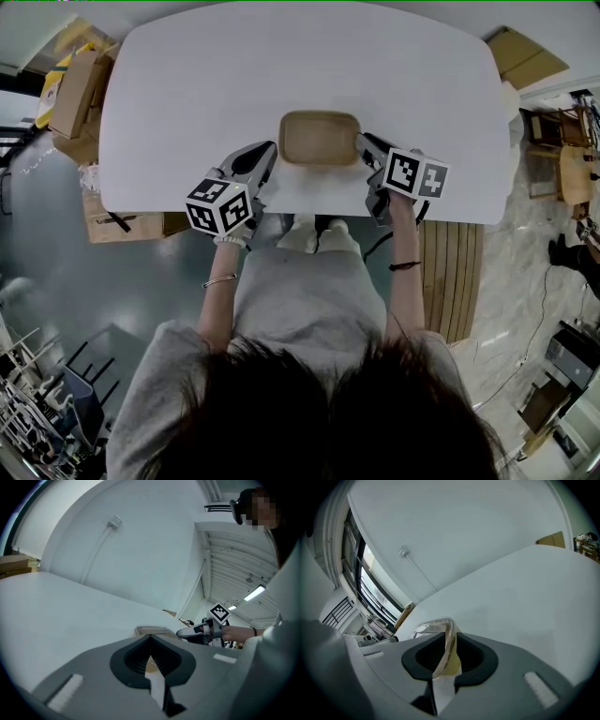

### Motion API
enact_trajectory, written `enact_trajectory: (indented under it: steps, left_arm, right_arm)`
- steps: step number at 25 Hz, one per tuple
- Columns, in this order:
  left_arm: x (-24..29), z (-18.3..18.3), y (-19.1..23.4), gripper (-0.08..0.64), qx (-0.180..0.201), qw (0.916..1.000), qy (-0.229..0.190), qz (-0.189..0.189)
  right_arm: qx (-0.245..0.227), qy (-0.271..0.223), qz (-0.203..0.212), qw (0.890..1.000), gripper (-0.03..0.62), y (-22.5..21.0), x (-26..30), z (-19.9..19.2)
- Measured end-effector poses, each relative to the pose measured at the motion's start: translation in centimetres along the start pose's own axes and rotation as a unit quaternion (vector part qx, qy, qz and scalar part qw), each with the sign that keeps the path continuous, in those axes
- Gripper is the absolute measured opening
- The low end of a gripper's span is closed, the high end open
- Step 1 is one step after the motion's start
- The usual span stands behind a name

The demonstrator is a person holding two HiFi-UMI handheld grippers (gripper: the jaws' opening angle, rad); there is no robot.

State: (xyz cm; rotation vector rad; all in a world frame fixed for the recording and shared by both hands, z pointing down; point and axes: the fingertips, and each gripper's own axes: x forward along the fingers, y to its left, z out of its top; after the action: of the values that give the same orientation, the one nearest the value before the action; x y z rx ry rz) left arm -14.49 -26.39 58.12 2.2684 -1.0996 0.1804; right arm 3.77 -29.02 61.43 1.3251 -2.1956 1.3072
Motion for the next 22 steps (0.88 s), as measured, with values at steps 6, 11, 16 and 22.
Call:
enact_trajectory:
  steps: [6, 11, 16, 22]
  left_arm:
    - [-0.01, 0.10, 0.26, -0.009, 0.000, 1.0000, 0.001, 0.003]
    - [0.08, 0.18, 0.42, -0.009, 0.000, 1.0000, 0.001, 0.004]
    - [0.09, 0.31, 0.53, -0.009, 0.001, 1.0000, 0.001, 0.005]
    - [-0.02, 0.79, 0.71, -0.009, 0.001, 1.0000, -0.004, 0.006]
  right_arm:
    - [0.015, -0.001, -0.002, 1.000, 0.074, -0.18, 0.18, 0.04]
    - [0.024, -0.002, -0.004, 1.000, 0.064, -0.14, 0.29, 0.26]
    - [0.038, -0.002, -0.007, 0.999, 0.058, -0.26, 0.24, 0.30]
    - [0.056, -0.013, -0.003, 0.998, 0.054, -0.12, 0.12, 0.77]
